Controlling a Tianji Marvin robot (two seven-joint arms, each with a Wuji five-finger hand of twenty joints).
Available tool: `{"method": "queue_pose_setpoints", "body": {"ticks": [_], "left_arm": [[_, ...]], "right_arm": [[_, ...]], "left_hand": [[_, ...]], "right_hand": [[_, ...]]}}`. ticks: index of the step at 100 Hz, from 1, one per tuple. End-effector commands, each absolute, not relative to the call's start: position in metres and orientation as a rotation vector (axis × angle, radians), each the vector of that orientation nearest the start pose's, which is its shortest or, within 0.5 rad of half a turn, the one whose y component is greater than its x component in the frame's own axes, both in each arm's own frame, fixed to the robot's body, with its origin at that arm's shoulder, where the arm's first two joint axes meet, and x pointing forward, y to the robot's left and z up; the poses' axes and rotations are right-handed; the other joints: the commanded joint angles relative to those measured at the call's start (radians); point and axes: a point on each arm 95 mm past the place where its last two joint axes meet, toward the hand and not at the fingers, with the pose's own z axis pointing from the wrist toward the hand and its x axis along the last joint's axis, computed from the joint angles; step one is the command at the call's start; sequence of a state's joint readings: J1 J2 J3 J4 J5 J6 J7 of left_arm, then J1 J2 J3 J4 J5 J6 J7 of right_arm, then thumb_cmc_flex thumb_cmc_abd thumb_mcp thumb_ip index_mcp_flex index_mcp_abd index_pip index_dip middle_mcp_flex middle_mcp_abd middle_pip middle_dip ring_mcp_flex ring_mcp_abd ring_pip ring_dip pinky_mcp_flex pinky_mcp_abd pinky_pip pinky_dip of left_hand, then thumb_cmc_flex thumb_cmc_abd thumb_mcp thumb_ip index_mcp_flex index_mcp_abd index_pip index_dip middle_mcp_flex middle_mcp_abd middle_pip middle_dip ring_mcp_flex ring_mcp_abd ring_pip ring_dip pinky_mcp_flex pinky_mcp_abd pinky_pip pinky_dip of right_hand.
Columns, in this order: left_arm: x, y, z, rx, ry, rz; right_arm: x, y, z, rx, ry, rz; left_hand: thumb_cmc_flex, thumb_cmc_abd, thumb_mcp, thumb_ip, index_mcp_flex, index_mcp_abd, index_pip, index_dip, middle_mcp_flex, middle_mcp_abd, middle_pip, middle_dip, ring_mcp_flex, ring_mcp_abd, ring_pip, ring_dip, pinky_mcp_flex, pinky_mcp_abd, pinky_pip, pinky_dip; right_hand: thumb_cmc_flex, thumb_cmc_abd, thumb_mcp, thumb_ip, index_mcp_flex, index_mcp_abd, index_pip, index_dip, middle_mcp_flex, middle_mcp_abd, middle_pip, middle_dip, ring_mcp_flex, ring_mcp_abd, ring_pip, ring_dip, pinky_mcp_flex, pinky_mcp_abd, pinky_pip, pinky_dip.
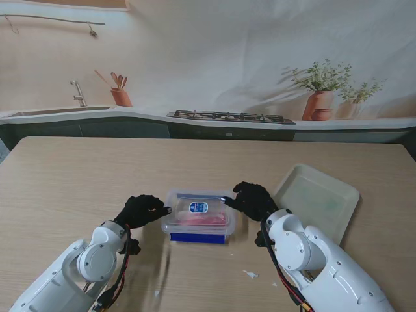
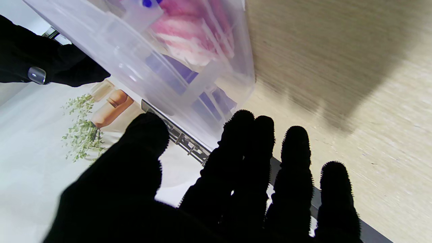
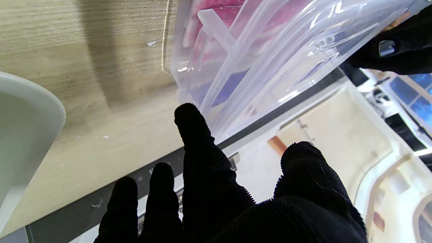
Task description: Separate the bacon slices onto the tray
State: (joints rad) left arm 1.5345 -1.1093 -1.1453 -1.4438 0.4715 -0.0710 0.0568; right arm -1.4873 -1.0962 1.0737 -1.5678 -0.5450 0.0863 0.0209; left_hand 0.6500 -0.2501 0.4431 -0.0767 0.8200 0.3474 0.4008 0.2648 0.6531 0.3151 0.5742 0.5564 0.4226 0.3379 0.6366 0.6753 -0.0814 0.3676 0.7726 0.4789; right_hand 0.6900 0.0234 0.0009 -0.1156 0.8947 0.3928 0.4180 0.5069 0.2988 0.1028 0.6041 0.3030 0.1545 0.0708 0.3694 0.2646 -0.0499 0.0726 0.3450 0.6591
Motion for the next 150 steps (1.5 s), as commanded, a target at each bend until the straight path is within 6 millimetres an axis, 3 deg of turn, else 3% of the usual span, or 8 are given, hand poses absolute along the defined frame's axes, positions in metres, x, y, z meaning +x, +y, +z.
{"method": "queue_pose_setpoints", "body": {"ticks": [1, 62, 92, 95, 98, 133, 150], "left_arm": [[0.396, -0.017, -0.369, -1.748, 1.300, -1.797], [0.394, -0.010, -0.367, -1.728, 1.249, -1.775], [0.394, -0.010, -0.371, -1.752, 1.249, -1.742], [0.395, -0.010, -0.371, -1.753, 1.250, -1.741], [0.395, -0.011, -0.371, -1.755, 1.251, -1.741], [0.395, -0.013, -0.371, -1.767, 1.244, -1.749], [0.395, -0.012, -0.372, -1.760, 1.238, -1.736]], "right_arm": [[0.403, 0.048, -0.333, -2.102, -1.796, -2.161], [0.404, 0.058, -0.326, -2.059, -1.815, -2.170], [0.404, 0.059, -0.325, -2.063, -1.806, -2.191], [0.405, 0.059, -0.325, -2.063, -1.803, -2.195], [0.405, 0.058, -0.325, -2.063, -1.801, -2.198], [0.404, 0.059, -0.323, -2.069, -1.747, -2.237], [0.404, 0.061, -0.322, -2.073, -1.704, -2.231]], "left_hand": [[0.011, -0.003, 0.024, 0.023, 0.000, -0.151, -0.008, -0.008, -0.026, -0.117, -0.027, -0.028, -0.005, 0.000, -0.005, 0.002, -0.017, 0.011, -0.037, 0.001], [0.009, -0.037, 0.052, 0.025, -0.008, -0.136, -0.003, -0.005, -0.036, -0.110, -0.018, -0.026, -0.004, -0.002, 0.005, 0.007, -0.017, 0.012, -0.042, 0.011], [0.004, -0.049, 0.063, 0.025, -0.023, -0.126, 0.002, -0.001, -0.050, -0.107, -0.016, -0.024, -0.009, -0.005, 0.005, 0.007, -0.017, 0.012, -0.043, 0.014], [0.004, -0.049, 0.064, 0.025, -0.024, -0.125, 0.002, -0.001, -0.050, -0.107, -0.016, -0.024, -0.009, -0.005, 0.005, 0.007, -0.017, 0.012, -0.044, 0.015], [0.004, -0.050, 0.065, 0.024, -0.023, -0.126, 0.002, -0.001, -0.050, -0.107, -0.015, -0.024, -0.010, -0.005, 0.005, 0.007, -0.017, 0.012, -0.044, 0.015], [0.003, -0.053, 0.073, 0.024, -0.028, -0.124, 0.002, -0.001, -0.055, -0.108, -0.016, -0.025, -0.010, -0.008, 0.005, 0.006, -0.016, 0.011, -0.051, 0.015], [-0.004, -0.056, 0.076, 0.023, -0.065, -0.119, 0.003, 0.003, -0.085, -0.103, -0.009, -0.019, -0.024, -0.007, 0.009, 0.010, -0.016, 0.011, -0.052, 0.016]], "right_hand": [[0.037, 0.013, -0.011, 0.069, -0.007, -0.150, -0.019, 0.005, -0.011, -0.007, -0.009, 0.003, -0.023, -0.017, -0.004, -0.008, -0.016, -0.021, -0.027, 0.016], [0.114, -0.057, 0.021, 0.083, -0.013, -0.163, -0.017, 0.012, -0.017, -0.006, -0.001, 0.007, -0.020, -0.008, 0.007, -0.003, -0.002, -0.016, -0.024, 0.016], [0.104, -0.074, 0.066, 0.084, -0.018, -0.168, 0.000, 0.029, -0.017, -0.004, 0.008, 0.010, -0.018, -0.002, 0.016, 0.002, 0.002, -0.014, -0.022, 0.016], [-0.026, -0.130, 0.306, 0.058, -0.018, -0.166, -0.005, 0.050, -0.017, -0.006, 0.012, 0.010, -0.019, -0.003, 0.018, 0.003, 0.002, -0.013, -0.021, 0.014], [-0.064, -0.146, 0.376, 0.049, -0.019, -0.167, -0.005, 0.051, -0.018, -0.004, 0.013, 0.011, -0.019, -0.002, 0.020, 0.004, 0.002, -0.013, -0.021, 0.014], [-0.066, -0.161, 0.402, 0.047, -0.013, -0.170, 0.009, 0.062, -0.006, 0.001, 0.017, 0.012, -0.008, 0.004, 0.025, 0.006, 0.013, -0.007, -0.016, 0.016], [-0.069, -0.168, 0.415, 0.047, -0.015, -0.175, 0.007, 0.062, -0.004, 0.000, 0.016, 0.012, -0.006, 0.007, 0.027, 0.007, 0.015, -0.005, -0.016, 0.015]]}}
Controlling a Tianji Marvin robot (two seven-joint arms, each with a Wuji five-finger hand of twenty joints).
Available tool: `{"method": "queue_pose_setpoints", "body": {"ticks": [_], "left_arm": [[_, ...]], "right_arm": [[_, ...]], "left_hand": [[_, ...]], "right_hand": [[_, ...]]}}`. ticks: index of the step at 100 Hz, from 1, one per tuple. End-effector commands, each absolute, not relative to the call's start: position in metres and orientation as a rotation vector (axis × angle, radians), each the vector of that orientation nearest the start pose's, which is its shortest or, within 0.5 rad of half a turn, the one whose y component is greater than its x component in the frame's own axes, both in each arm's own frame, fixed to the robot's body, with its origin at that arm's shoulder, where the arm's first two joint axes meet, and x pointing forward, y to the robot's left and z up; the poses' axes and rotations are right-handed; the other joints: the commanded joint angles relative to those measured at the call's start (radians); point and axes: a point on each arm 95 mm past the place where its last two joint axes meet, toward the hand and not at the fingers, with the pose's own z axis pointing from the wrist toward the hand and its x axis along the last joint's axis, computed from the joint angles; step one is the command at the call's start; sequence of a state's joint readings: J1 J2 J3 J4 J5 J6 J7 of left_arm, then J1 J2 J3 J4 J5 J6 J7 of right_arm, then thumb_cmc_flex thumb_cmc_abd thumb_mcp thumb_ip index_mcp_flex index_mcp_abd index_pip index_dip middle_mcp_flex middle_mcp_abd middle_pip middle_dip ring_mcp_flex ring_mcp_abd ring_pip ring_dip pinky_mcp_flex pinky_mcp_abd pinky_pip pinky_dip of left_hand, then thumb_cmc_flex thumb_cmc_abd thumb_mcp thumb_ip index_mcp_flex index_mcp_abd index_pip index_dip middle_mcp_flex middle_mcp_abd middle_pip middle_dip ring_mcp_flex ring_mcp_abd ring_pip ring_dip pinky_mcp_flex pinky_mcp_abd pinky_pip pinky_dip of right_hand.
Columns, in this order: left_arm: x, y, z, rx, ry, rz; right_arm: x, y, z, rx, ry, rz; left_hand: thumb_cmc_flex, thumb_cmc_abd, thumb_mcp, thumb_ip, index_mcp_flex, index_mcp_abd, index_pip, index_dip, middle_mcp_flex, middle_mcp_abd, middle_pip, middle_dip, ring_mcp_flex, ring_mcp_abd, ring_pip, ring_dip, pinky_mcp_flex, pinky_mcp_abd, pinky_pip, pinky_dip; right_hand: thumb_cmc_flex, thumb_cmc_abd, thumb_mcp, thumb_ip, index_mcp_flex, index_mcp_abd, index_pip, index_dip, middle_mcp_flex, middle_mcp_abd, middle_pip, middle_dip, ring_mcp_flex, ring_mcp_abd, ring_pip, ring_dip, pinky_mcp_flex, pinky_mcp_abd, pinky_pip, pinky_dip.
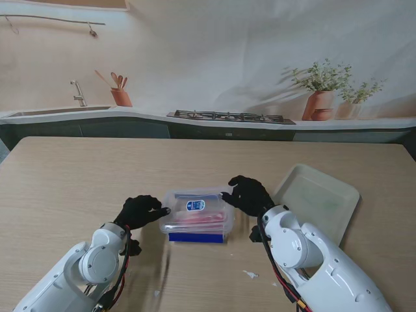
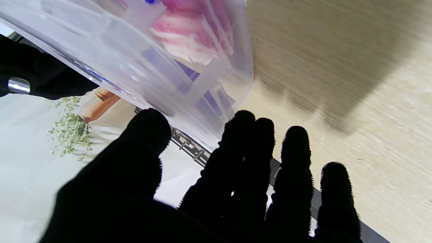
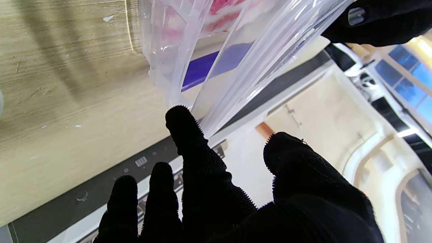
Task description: Separate the bacon slices onto the tray
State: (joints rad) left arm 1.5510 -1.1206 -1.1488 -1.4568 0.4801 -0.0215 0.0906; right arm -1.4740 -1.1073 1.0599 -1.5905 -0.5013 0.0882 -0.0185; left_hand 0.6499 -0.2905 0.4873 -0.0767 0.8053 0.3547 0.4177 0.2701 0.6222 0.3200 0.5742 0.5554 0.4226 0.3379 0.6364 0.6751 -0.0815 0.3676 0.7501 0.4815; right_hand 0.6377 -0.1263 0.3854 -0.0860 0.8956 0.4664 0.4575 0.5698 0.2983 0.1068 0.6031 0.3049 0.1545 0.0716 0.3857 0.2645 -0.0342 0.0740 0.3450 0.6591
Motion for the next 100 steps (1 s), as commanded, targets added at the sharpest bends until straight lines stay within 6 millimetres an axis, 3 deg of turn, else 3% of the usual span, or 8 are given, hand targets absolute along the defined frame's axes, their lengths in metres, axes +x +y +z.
{"method": "queue_pose_setpoints", "body": {"ticks": [1, 17, 30, 52, 75, 100], "left_arm": [[0.3947, -0.0121, -0.3718, -1.759, 1.237, -1.735], [0.3946, -0.0095, -0.3713, -1.756, 1.218, -1.711], [0.3942, -0.0074, -0.3718, -1.766, 1.196, -1.697], [0.3930, -0.0069, -0.3723, -1.805, 1.149, -1.705], [0.3918, -0.0092, -0.3715, -1.845, 1.113, -1.728], [0.3903, -0.0107, -0.3708, -1.889, 1.058, -1.736]], "right_arm": [[0.4036, 0.0611, -0.3222, -2.073, -1.705, -2.231], [0.4042, 0.0610, -0.3258, -2.094, -1.715, -2.210], [0.4039, 0.0617, -0.3292, -2.118, -1.711, -2.191], [0.4035, 0.0618, -0.3289, -2.122, -1.702, -2.192], [0.4019, 0.0640, -0.3243, -2.116, -1.640, -2.195], [0.4013, 0.0638, -0.3232, -2.120, -1.625, -2.203]], "left_hand": [[-0.005, -0.016, 0.032, 0.023, -0.053, -0.127, -0.012, -0.001, -0.056, -0.110, -0.008, -0.017, -0.024, -0.009, 0.010, 0.010, -0.016, 0.011, -0.029, 0.014], [-0.023, -0.024, 0.017, 0.023, -0.139, -0.122, 0.075, 0.056, -0.078, -0.106, 0.013, 0.006, -0.035, -0.004, 0.021, 0.021, -0.016, 0.010, -0.029, 0.019], [-0.046, -0.033, -0.003, 0.021, -0.165, -0.109, 0.095, 0.070, -0.083, -0.094, 0.011, 0.008, -0.038, 0.003, 0.020, 0.021, -0.019, 0.014, -0.037, 0.018], [-0.101, -0.027, -0.070, 0.023, -0.250, -0.074, 0.089, 0.072, -0.076, -0.045, -0.019, -0.005, -0.033, 0.032, 0.008, 0.018, -0.022, 0.027, -0.075, 0.016], [-0.086, -0.021, -0.100, 0.032, -0.325, -0.057, 0.051, 0.051, -0.066, -0.034, -0.043, -0.032, -0.021, 0.044, -0.011, 0.007, -0.019, 0.030, -0.105, 0.025], [-0.056, -0.051, -0.077, 0.037, -0.477, -0.063, 0.036, 0.044, -0.066, -0.035, -0.047, -0.064, -0.015, 0.036, -0.041, -0.013, -0.016, 0.029, -0.086, 0.044]], "right_hand": [[-0.017, -0.019, 0.031, 0.018, -0.016, -0.249, -0.033, -0.001, -0.003, -0.003, 0.017, 0.010, -0.006, 0.006, 0.011, 0.007, 0.000, -0.006, -0.016, 0.015], [-0.018, -0.025, 0.042, 0.017, -0.017, -0.248, -0.033, 0.000, -0.004, -0.005, 0.017, 0.010, -0.007, 0.005, 0.011, 0.007, -0.001, -0.006, -0.016, 0.015], [-0.020, -0.027, 0.050, 0.016, -0.018, -0.247, -0.033, 0.000, -0.007, -0.002, 0.016, 0.010, -0.008, 0.006, 0.010, 0.007, -0.002, -0.006, -0.016, 0.015], [-0.021, -0.028, 0.058, 0.016, -0.016, -0.245, -0.033, 0.001, -0.007, -0.003, 0.017, 0.010, -0.008, 0.008, 0.011, 0.008, -0.002, -0.006, -0.016, 0.015], [-0.022, -0.028, 0.062, 0.015, -0.016, -0.245, -0.033, 0.001, -0.006, -0.002, 0.017, 0.010, -0.005, 0.007, 0.011, 0.008, -0.001, -0.005, -0.015, 0.015], [-0.022, -0.029, 0.066, 0.015, -0.016, -0.243, -0.034, 0.001, -0.003, 0.000, 0.017, 0.010, -0.004, 0.009, 0.011, 0.008, -0.001, -0.006, -0.015, 0.015]]}}
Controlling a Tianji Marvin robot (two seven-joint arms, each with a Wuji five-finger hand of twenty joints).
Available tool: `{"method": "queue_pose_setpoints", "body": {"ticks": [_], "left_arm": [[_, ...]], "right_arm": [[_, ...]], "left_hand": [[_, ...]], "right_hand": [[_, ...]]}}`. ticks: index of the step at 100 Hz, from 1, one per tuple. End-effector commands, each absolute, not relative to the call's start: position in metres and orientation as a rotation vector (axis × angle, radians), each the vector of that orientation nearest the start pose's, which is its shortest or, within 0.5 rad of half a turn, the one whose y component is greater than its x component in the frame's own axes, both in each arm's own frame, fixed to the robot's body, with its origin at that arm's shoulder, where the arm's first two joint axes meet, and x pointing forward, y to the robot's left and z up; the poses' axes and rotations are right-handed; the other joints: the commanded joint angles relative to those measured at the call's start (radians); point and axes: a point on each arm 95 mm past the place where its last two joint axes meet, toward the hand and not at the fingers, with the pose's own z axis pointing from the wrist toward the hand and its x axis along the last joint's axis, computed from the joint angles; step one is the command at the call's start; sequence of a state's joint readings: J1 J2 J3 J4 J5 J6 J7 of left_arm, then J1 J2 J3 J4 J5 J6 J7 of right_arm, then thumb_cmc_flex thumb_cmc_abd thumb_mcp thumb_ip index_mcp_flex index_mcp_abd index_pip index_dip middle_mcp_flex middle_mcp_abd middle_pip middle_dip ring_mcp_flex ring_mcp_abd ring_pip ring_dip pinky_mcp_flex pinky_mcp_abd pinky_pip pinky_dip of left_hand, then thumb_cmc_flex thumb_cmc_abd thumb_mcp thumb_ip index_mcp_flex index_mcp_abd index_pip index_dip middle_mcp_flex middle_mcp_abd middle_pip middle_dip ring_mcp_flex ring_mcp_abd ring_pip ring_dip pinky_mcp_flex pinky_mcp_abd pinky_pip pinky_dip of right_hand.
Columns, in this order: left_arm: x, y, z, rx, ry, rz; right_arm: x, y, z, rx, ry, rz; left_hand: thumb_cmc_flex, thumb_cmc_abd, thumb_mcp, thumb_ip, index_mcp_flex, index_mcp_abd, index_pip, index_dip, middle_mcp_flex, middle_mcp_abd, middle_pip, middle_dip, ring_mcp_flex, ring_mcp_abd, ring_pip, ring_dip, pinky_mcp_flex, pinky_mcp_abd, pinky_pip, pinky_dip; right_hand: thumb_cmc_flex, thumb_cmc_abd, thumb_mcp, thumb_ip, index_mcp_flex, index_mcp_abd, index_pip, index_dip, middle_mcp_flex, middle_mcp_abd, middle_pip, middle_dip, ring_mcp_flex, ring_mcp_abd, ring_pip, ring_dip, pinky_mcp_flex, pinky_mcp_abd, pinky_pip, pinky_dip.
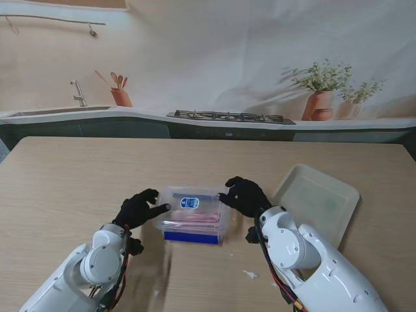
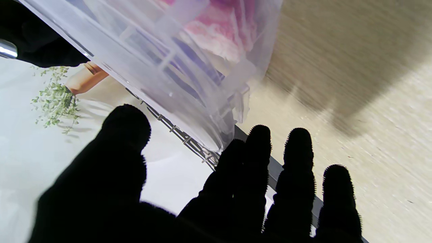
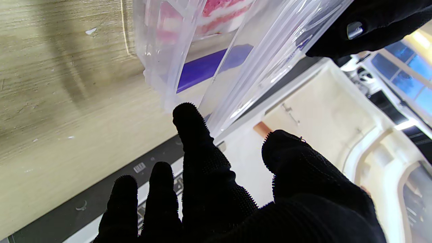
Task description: Separate the bacon slices onto the tray
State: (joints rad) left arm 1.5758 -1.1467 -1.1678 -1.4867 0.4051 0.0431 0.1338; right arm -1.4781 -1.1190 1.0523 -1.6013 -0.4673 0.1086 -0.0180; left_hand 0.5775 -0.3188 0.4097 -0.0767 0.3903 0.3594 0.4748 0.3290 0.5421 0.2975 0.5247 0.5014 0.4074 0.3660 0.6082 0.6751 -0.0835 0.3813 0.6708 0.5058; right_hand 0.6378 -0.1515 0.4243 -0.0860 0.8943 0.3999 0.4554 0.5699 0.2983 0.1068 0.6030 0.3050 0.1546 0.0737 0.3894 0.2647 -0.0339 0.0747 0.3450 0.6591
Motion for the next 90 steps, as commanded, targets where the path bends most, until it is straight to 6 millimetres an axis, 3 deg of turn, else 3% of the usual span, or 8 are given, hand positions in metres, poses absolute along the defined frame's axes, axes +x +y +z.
{"method": "queue_pose_setpoints", "body": {"ticks": [1, 20, 37, 41, 46, 90], "left_arm": [[0.3903, -0.0108, -0.3708, -1.891, 1.056, -1.736], [0.3889, -0.0131, -0.3710, -1.943, 1.007, -1.750], [0.3880, -0.0148, -0.3704, -1.978, 0.958, -1.766], [0.3878, -0.0153, -0.3700, -1.981, 0.942, -1.768], [0.3876, -0.0155, -0.3695, -1.984, 0.918, -1.772], [0.3862, -0.0146, -0.3652, -2.074, 0.691, -1.782]], "right_arm": [[0.4013, 0.0638, -0.3232, -2.122, -1.626, -2.201], [0.4013, 0.0641, -0.3254, -2.148, -1.619, -2.180], [0.4016, 0.0650, -0.3258, -2.147, -1.631, -2.165], [0.4020, 0.0652, -0.3258, -2.147, -1.635, -2.161], [0.4025, 0.0654, -0.3258, -2.147, -1.640, -2.157], [0.4060, 0.0662, -0.3299, -2.170, -1.684, -2.101]], "left_hand": [[0.019, -0.025, 0.003, 0.037, -0.070, -0.068, -0.024, -0.016, 0.015, -0.013, 0.003, -0.011, 0.001, 0.008, -0.013, -0.013, -0.014, 0.015, -0.006, 0.019], [0.033, -0.034, 0.056, 0.032, -0.147, -0.104, -0.005, -0.018, 0.010, -0.005, -0.016, -0.072, 0.007, 0.009, -0.053, -0.049, -0.006, 0.017, 0.045, 0.020], [0.066, -0.048, 0.108, 0.033, -0.145, -0.112, 0.019, -0.011, 0.031, -0.023, 0.009, -0.085, 0.029, 0.001, -0.036, -0.045, 0.000, 0.024, 0.072, 0.016], [0.076, -0.056, 0.149, 0.029, -0.146, -0.114, 0.034, -0.006, 0.037, -0.059, 0.039, -0.071, 0.033, -0.001, -0.019, -0.034, -0.002, 0.024, 0.089, 0.018], [0.084, -0.064, 0.179, 0.027, -0.146, -0.118, 0.047, 0.000, 0.036, -0.075, 0.065, -0.051, 0.032, -0.002, 0.002, -0.021, -0.003, 0.025, 0.105, 0.024], [0.191, -0.135, 0.373, 0.014, -0.090, -0.116, 0.124, 0.038, 0.109, -0.113, 0.174, 0.060, 0.105, -0.004, 0.139, 0.046, 0.030, 0.039, 0.223, 0.064]], "right_hand": [[-0.022, -0.004, 0.027, 0.014, -0.015, -0.176, -0.032, 0.001, -0.004, -0.001, 0.017, 0.010, -0.003, 0.006, 0.008, 0.008, -0.001, -0.006, -0.015, 0.015], [-0.021, -0.005, 0.030, 0.014, -0.017, -0.175, -0.034, 0.000, -0.004, 0.000, 0.017, 0.010, -0.005, 0.007, 0.006, 0.007, -0.003, -0.007, -0.015, 0.015], [-0.021, -0.006, 0.031, 0.014, -0.018, -0.180, -0.034, 0.001, -0.005, -0.001, 0.015, 0.009, -0.006, 0.006, 0.005, 0.007, -0.003, -0.006, -0.015, 0.016], [-0.021, -0.006, 0.031, 0.014, -0.018, -0.183, -0.034, 0.001, -0.004, -0.001, 0.016, 0.009, -0.006, 0.007, 0.005, 0.007, -0.003, -0.006, -0.015, 0.016], [-0.021, -0.007, 0.032, 0.014, -0.017, -0.187, -0.034, 0.001, -0.005, 0.000, 0.015, 0.009, -0.006, 0.007, 0.005, 0.007, -0.003, -0.006, -0.015, 0.016], [-0.014, -0.009, 0.032, 0.014, -0.020, -0.217, -0.058, -0.023, -0.002, 0.000, 0.013, 0.009, -0.006, 0.008, 0.004, 0.006, -0.004, -0.006, -0.015, 0.016]]}}
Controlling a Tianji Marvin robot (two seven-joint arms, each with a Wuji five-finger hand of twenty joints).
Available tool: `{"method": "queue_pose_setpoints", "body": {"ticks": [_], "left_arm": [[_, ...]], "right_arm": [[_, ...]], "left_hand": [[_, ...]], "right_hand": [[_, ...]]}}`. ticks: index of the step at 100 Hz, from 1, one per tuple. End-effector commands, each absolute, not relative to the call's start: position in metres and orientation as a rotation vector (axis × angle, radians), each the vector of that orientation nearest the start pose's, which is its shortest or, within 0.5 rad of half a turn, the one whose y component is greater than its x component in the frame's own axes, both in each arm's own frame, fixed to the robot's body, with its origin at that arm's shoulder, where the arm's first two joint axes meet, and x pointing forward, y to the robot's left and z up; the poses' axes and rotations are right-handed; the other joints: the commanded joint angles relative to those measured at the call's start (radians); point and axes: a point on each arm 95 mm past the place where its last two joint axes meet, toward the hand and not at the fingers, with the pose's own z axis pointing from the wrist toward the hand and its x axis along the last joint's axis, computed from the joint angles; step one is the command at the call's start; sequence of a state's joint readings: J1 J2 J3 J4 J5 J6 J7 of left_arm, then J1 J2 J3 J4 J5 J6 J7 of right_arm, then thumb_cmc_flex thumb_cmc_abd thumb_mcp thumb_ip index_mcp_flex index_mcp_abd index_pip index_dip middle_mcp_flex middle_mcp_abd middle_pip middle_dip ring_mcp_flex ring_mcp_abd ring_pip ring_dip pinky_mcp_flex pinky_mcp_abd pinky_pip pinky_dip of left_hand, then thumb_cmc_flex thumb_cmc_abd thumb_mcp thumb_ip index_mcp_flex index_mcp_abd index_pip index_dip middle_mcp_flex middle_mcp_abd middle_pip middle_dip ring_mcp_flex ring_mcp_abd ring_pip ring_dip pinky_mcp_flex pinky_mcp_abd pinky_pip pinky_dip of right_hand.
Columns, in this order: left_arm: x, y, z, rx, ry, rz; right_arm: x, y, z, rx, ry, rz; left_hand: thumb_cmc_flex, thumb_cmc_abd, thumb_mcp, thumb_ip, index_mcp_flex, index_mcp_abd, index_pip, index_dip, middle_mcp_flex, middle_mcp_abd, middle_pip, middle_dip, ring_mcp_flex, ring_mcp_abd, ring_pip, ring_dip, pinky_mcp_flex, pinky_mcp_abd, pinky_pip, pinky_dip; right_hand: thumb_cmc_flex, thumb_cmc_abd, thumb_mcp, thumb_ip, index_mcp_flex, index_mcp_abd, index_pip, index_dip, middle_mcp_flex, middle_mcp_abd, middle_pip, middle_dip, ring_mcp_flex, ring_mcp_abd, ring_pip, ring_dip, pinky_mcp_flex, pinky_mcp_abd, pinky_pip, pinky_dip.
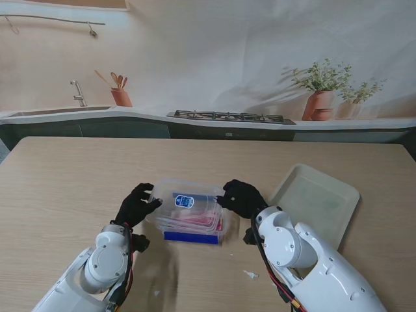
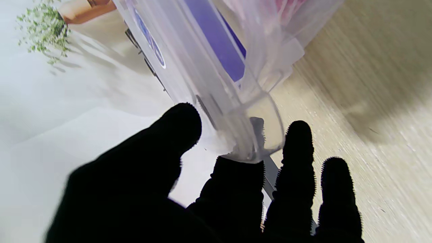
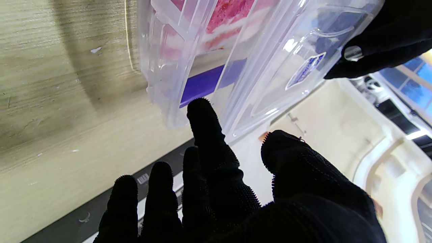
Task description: Separate the bacon slices onto the tray
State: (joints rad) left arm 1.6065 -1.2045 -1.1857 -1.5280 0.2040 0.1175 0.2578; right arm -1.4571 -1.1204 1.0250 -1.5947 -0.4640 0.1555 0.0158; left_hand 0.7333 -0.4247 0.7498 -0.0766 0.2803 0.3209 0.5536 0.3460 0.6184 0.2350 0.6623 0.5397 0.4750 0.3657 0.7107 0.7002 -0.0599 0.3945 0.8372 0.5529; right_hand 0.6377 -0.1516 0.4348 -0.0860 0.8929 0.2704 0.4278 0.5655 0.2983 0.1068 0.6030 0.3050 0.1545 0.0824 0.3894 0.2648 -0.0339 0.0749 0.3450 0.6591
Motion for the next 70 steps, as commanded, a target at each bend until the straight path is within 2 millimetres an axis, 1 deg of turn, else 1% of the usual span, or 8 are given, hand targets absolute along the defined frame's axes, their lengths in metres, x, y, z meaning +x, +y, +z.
{"method": "queue_pose_setpoints", "body": {"ticks": [1, 7, 15, 24, 35, 44, 61, 70], "left_arm": [[0.3862, -0.0145, -0.3650, -2.074, 0.689, -1.782], [0.3864, -0.0142, -0.3644, -2.076, 0.675, -1.782], [0.3868, -0.0141, -0.3634, -2.082, 0.653, -1.780], [0.3875, -0.0137, -0.3627, -2.082, 0.628, -1.780], [0.3881, -0.0124, -0.3622, -2.089, 0.601, -1.778], [0.3882, -0.0112, -0.3616, -2.112, 0.570, -1.780], [0.3884, -0.0085, -0.3616, -2.123, 0.567, -1.786], [0.3895, -0.0065, -0.3623, -2.122, 0.554, -1.787]], "right_arm": [[0.4061, 0.0663, -0.3299, -2.170, -1.685, -2.100], [0.4064, 0.0666, -0.3298, -2.167, -1.695, -2.095], [0.4067, 0.0666, -0.3299, -2.167, -1.707, -2.087], [0.4066, 0.0666, -0.3304, -2.170, -1.713, -2.078], [0.4065, 0.0668, -0.3309, -2.171, -1.714, -2.078], [0.4064, 0.0670, -0.3311, -2.172, -1.714, -2.078], [0.4067, 0.0659, -0.3316, -2.174, -1.725, -2.088], [0.4068, 0.0656, -0.3323, -2.179, -1.733, -2.093]], "left_hand": [[0.045, -0.036, 0.034, 0.003, 0.023, -0.076, 0.047, 0.022, 0.041, -0.050, 0.036, 0.039, 0.041, -0.002, 0.040, 0.022, 0.008, 0.028, 0.062, 0.016], [0.091, -0.065, 0.025, -0.031, 0.037, -0.077, 0.055, 0.029, 0.080, -0.054, 0.016, 0.106, 0.065, -0.002, 0.058, 0.026, 0.017, 0.035, 0.082, 0.008], [0.166, -0.095, 0.001, -0.052, 0.063, -0.072, 0.070, 0.039, 0.145, -0.047, -0.022, 0.165, 0.103, 0.000, 0.082, 0.031, 0.036, 0.046, 0.110, 0.004], [0.269, -0.111, -0.063, -0.046, 0.097, -0.066, 0.087, 0.051, 0.256, -0.073, -0.130, 0.273, 0.151, -0.001, 0.105, 0.030, 0.061, 0.058, 0.147, -0.011], [0.313, -0.102, -0.055, -0.053, 0.130, -0.066, 0.111, 0.062, 0.298, -0.084, -0.103, 0.301, 0.196, 0.001, 0.126, 0.034, 0.086, 0.067, 0.169, -0.008], [0.347, -0.076, -0.076, -0.056, 0.142, -0.073, 0.120, 0.068, 0.297, -0.069, -0.076, 0.343, 0.203, 0.006, 0.143, 0.044, 0.100, 0.076, 0.184, -0.008], [0.405, -0.035, -0.128, -0.038, 0.150, -0.077, 0.157, 0.085, 0.260, -0.063, -0.040, 0.436, 0.175, 0.015, 0.164, 0.080, 0.119, 0.062, 0.199, -0.006], [0.419, -0.033, -0.131, -0.034, 0.156, -0.067, 0.172, 0.085, 0.258, -0.058, -0.033, 0.449, 0.178, 0.022, 0.164, 0.084, 0.131, 0.050, 0.207, -0.003]], "right_hand": [[-0.014, -0.008, 0.022, 0.014, -0.018, -0.088, -0.031, -0.020, -0.002, 0.000, 0.013, 0.009, -0.007, -0.001, 0.003, 0.006, -0.004, -0.006, -0.015, 0.016], [-0.016, -0.007, 0.020, 0.013, -0.024, -0.081, -0.035, -0.024, -0.002, -0.001, 0.013, 0.008, -0.007, -0.003, 0.003, 0.006, -0.004, -0.008, -0.015, 0.016], [-0.017, -0.006, 0.019, 0.013, -0.027, -0.081, -0.038, -0.028, -0.002, -0.001, 0.013, 0.008, -0.007, -0.002, 0.003, 0.005, -0.005, -0.008, -0.016, 0.015], [-0.018, -0.005, 0.016, 0.014, -0.032, -0.078, -0.040, -0.031, -0.002, -0.001, 0.012, 0.008, -0.008, -0.001, 0.002, 0.005, -0.006, -0.009, -0.016, 0.015], [-0.016, -0.005, 0.014, 0.014, -0.033, -0.076, -0.039, -0.032, 0.001, 0.001, 0.011, 0.008, -0.007, -0.001, 0.003, 0.005, -0.006, -0.008, -0.016, 0.016], [-0.016, -0.004, 0.012, 0.015, -0.033, -0.075, -0.037, -0.034, 0.001, 0.001, 0.011, 0.008, -0.008, 0.000, 0.003, 0.005, -0.006, -0.009, -0.016, 0.016], [-0.017, -0.003, 0.009, 0.015, -0.041, -0.077, -0.036, -0.035, -0.001, 0.002, 0.008, 0.007, -0.008, 0.001, 0.003, 0.005, -0.006, -0.010, -0.015, 0.016], [-0.017, -0.003, 0.007, 0.016, -0.044, -0.072, -0.036, -0.035, -0.001, 0.004, 0.008, 0.007, -0.008, 0.002, 0.004, 0.006, -0.006, -0.010, -0.015, 0.016]]}}
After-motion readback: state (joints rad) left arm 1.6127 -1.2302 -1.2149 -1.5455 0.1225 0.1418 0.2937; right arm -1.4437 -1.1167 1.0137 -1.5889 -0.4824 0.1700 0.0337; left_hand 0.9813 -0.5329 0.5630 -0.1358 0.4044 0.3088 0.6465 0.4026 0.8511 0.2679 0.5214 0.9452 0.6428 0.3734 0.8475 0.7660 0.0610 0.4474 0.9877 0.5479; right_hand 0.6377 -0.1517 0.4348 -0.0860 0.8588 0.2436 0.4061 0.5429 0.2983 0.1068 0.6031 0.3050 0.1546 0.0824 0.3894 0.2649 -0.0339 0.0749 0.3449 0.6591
